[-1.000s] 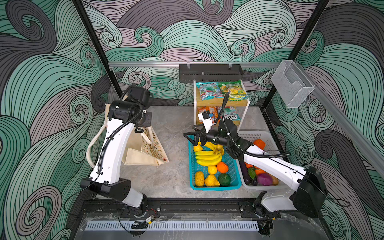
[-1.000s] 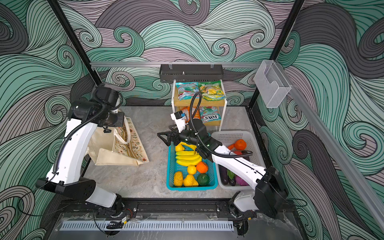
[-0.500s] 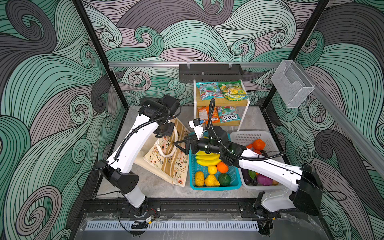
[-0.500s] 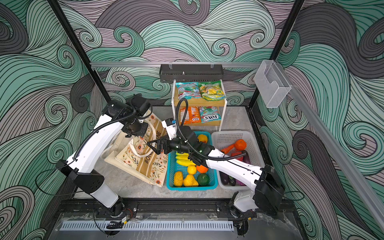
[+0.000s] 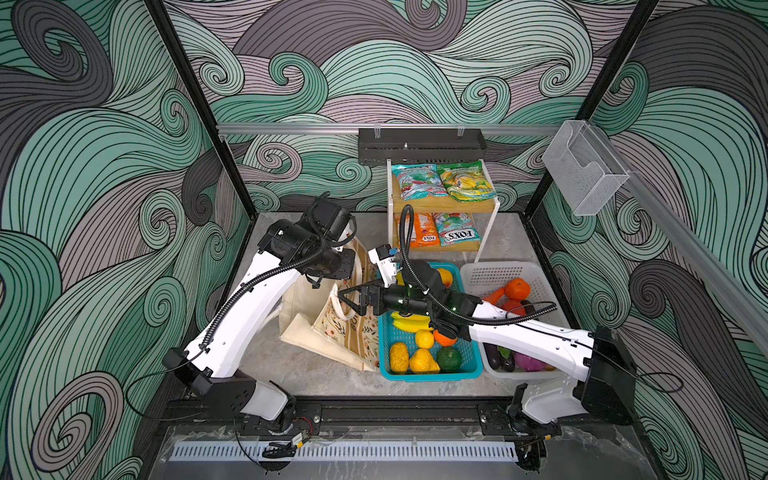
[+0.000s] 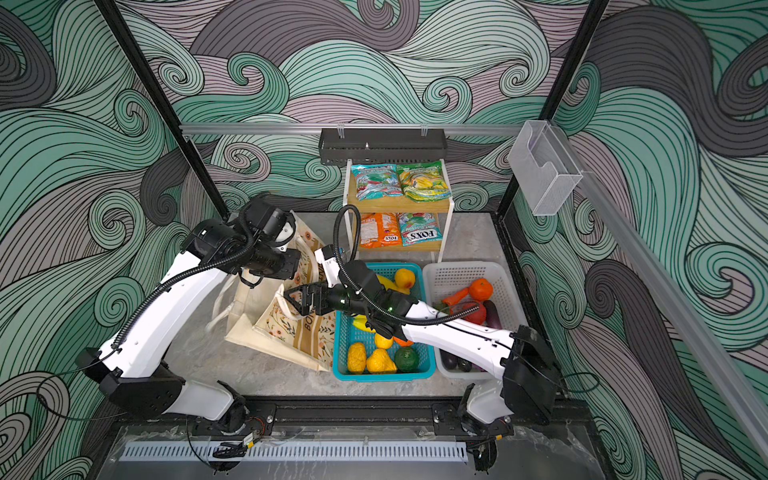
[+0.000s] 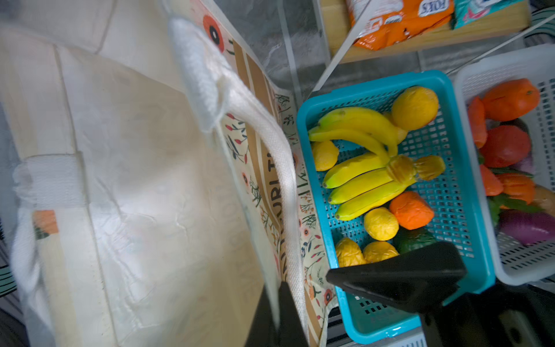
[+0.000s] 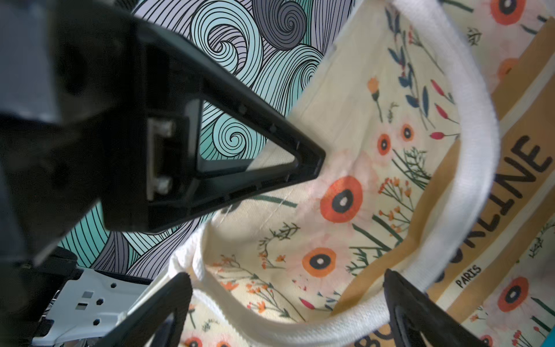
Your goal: Place the food into the grocery bag and tie it
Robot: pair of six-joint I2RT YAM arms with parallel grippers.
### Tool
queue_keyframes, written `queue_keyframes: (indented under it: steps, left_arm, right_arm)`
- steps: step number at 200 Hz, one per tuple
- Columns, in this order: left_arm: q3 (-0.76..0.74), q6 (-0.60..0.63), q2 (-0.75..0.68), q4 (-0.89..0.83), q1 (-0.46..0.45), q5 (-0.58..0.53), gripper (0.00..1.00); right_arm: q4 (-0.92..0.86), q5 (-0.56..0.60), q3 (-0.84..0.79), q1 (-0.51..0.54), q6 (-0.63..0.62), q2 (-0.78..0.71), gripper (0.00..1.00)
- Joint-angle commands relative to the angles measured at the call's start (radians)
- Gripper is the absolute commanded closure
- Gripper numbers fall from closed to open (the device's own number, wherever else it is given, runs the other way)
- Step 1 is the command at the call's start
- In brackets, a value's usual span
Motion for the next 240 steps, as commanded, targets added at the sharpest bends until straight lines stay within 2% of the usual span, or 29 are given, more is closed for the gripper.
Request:
queue_keyframes:
  steps: [1, 15, 32, 71, 91, 103, 114, 143, 172, 179, 188, 196, 208, 223, 240]
  left_arm:
    - [-0.025, -0.04, -0.019, 0.094, -0.008, 0.053, 1.0]
    - [-0.029, -0.048, -0.019, 0.104, -0.008, 0.061, 1.0]
    - [-0.024, -0.05, -0.019, 0.1, -0.01, 0.063, 1.0]
    - [-0.025, -0.059, -0.056, 0.092, -0.008, 0.023, 1.0]
    - [-0.009, -0.059, -0.051, 0.085, -0.008, 0.022, 1.0]
    - [-0.01, -0.059, -0.053, 0.084, -0.009, 0.023, 1.0]
    - [-0.018, -0.059, -0.058, 0.087, -0.008, 0.016, 1.0]
    - [-0.036, -0.058, -0.072, 0.091, -0.007, 0.01, 1.0]
    - [-0.049, -0.05, -0.085, 0.101, -0.002, -0.005, 1.0]
    - [-0.047, -0.044, -0.09, 0.1, 0.003, -0.018, 0.89]
    - [-0.04, -0.038, -0.102, 0.097, 0.016, -0.044, 0.58]
    - [-0.026, -0.037, -0.119, 0.094, 0.037, -0.068, 0.36]
    - [-0.001, -0.02, -0.162, 0.098, 0.083, -0.077, 0.15]
    - [0.037, 0.002, -0.213, 0.082, 0.162, -0.075, 0.03]
    - [-0.006, 0.03, -0.272, 0.084, 0.314, 0.032, 0.02]
  right_arm:
    - [-0.06, 0.071, 0.08, 0.022, 0.007, 0.011, 0.01]
    - [-0.123, 0.084, 0.128, 0.024, 0.023, 0.05, 0.04]
    - [-0.072, 0.069, 0.134, 0.026, 0.042, 0.082, 0.12]
    - [-0.06, 0.073, 0.166, 0.031, 0.048, 0.134, 0.22]
    - [-0.053, 0.061, 0.172, 0.03, 0.035, 0.159, 0.36]
    - [-0.034, 0.065, 0.161, 0.03, 0.025, 0.158, 0.5]
    - [-0.02, 0.069, 0.153, 0.031, 0.022, 0.155, 0.58]
    - [0.01, 0.073, 0.135, 0.028, 0.012, 0.145, 1.0]
    - [0.01, 0.064, 0.131, 0.021, 0.009, 0.136, 1.0]
    - [0.016, 0.06, 0.128, 0.021, 0.009, 0.132, 1.0]
    - [0.022, 0.049, 0.126, 0.019, 0.007, 0.13, 1.0]
    - [0.027, 0.036, 0.125, 0.015, 0.007, 0.129, 1.0]
    - [0.027, 0.013, 0.131, 0.007, 0.0, 0.124, 1.0]
    - [0.036, -0.022, 0.13, -0.008, -0.011, 0.112, 1.0]
    - [0.097, -0.11, 0.102, -0.025, -0.025, 0.091, 1.0]
